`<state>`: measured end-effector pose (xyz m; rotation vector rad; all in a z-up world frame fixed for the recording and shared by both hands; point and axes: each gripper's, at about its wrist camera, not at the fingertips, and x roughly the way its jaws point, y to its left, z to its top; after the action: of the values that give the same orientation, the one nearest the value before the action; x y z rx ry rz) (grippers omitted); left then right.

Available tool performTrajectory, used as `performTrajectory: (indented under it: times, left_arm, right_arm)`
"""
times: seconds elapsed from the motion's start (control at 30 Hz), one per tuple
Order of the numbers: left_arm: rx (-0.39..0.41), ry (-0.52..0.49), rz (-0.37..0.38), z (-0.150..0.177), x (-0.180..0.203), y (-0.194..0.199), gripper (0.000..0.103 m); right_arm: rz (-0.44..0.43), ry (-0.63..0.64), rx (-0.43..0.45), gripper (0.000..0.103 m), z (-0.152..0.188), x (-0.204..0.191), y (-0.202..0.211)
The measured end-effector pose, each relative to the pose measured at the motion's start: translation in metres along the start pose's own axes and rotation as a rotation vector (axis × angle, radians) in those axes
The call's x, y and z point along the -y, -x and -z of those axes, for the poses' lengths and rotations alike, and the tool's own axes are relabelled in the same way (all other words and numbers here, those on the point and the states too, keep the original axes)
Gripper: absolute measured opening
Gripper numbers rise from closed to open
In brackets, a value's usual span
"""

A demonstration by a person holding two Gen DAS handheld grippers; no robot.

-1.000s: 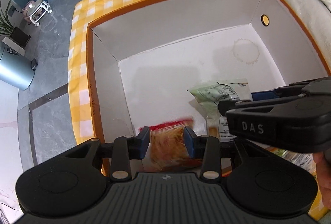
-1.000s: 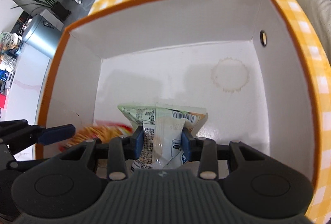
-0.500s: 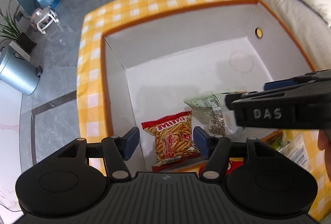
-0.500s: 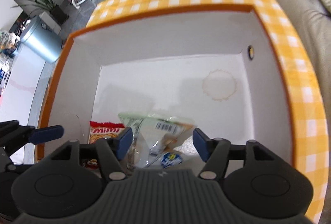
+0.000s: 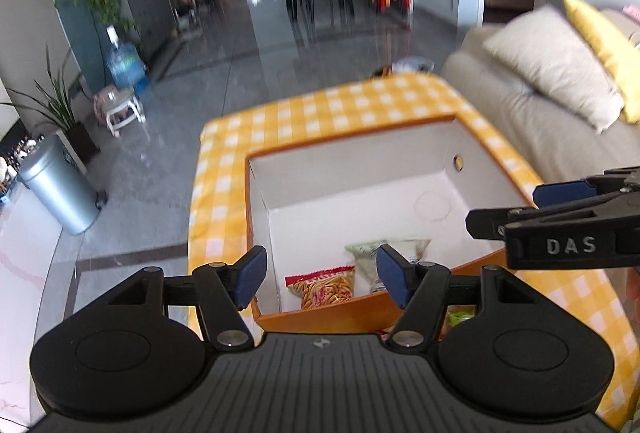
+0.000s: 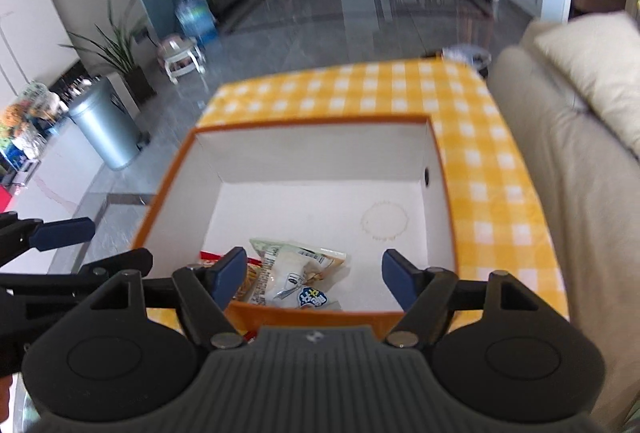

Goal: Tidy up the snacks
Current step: 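Move both tools back toward the remaining snacks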

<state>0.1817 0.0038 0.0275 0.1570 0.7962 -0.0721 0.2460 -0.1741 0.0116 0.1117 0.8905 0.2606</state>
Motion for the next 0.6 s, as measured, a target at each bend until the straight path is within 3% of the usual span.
performTrajectory:
  times: [0.27, 0.6]
  left_arm:
    - [0.104, 0.033, 0.021, 0.031, 0.003, 0.045, 0.076]
    - [0.076, 0.018, 0.013, 0.082, 0.023, 0.063, 0.077]
  right_arm:
    - [-0.018, 0.057, 0.127, 0.085, 0.044, 0.000, 0.070]
    - [-0.003, 0.021, 0.094, 0.083, 0.116, 0.010, 0.113]
